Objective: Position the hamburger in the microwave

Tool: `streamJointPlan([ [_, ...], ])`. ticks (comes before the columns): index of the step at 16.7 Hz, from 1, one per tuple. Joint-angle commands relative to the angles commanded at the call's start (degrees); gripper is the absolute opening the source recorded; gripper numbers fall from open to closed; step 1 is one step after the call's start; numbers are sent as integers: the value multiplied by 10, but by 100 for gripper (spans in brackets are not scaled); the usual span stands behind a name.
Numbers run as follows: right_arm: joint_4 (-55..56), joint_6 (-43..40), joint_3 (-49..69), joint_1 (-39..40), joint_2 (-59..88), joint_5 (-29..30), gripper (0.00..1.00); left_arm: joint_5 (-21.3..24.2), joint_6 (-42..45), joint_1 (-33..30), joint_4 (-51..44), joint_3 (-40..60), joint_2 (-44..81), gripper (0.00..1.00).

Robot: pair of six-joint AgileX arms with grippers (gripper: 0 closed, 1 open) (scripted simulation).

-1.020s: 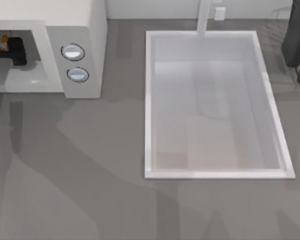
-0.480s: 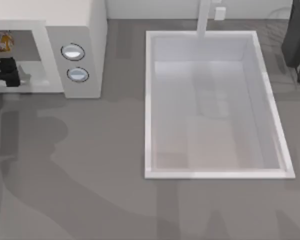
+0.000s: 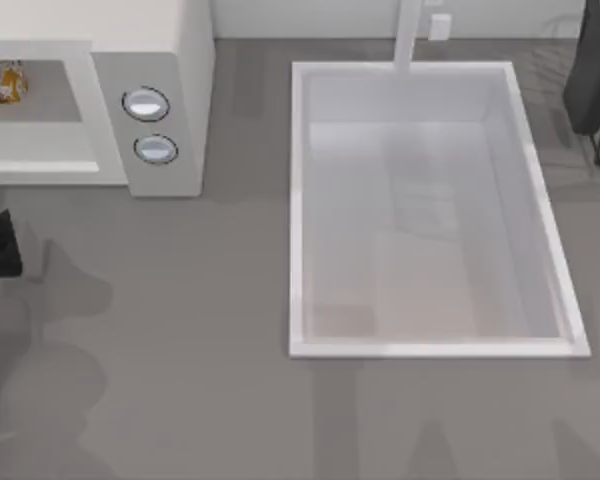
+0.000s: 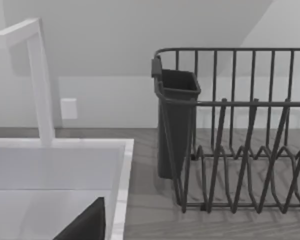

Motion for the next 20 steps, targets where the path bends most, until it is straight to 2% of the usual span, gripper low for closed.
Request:
streamJointPlan([
  [3,0,0,0,0,0,0,100,6,9,13,32,-44,-33,100],
  [11,0,0,0,0,0,0,100,6,7,12,18,-36,-53,100],
  [15,0,0,0,0,0,0,100,5,9,10,-55,-14,-122,100],
  [20,0,0,0,0,0,0,100,3,6,10,-207,4,-209,100],
])
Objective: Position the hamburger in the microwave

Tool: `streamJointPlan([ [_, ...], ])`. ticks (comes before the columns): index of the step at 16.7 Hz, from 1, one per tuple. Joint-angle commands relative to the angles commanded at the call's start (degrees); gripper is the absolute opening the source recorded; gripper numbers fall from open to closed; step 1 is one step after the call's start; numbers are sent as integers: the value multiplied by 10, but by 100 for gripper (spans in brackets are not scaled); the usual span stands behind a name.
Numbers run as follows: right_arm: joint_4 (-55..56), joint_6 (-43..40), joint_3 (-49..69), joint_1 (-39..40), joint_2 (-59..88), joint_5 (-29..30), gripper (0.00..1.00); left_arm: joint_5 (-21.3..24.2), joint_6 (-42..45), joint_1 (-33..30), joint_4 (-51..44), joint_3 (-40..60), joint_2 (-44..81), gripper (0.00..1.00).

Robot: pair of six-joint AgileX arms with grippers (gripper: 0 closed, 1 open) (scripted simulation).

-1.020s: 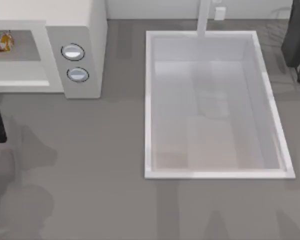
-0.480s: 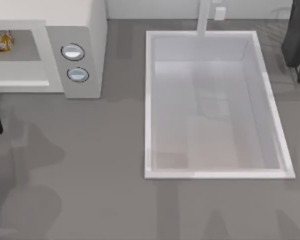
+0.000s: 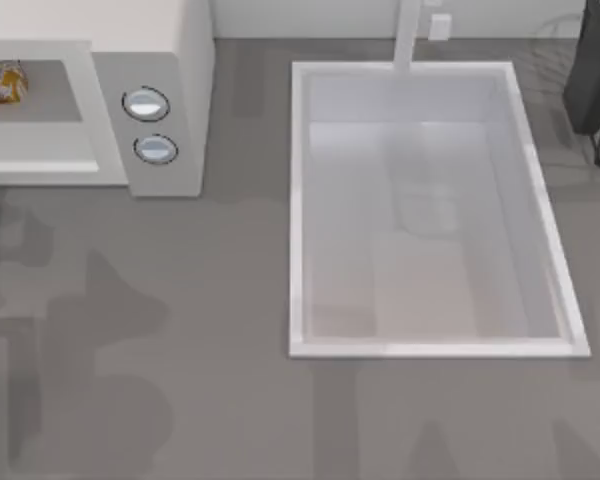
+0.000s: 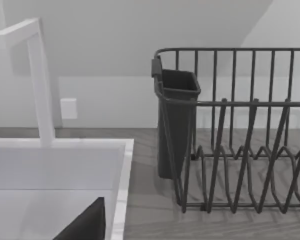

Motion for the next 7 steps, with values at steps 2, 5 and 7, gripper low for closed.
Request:
streamJointPlan([
  [2,0,0,0,0,0,0,100,-2,0,2,-49,11,-37,100],
  [5,0,0,0,0,0,0,100,-2,2,2,-95,28,-80,100],
  [7,0,0,0,0,0,0,100,-2,2,1,-102,31,-87,100],
])
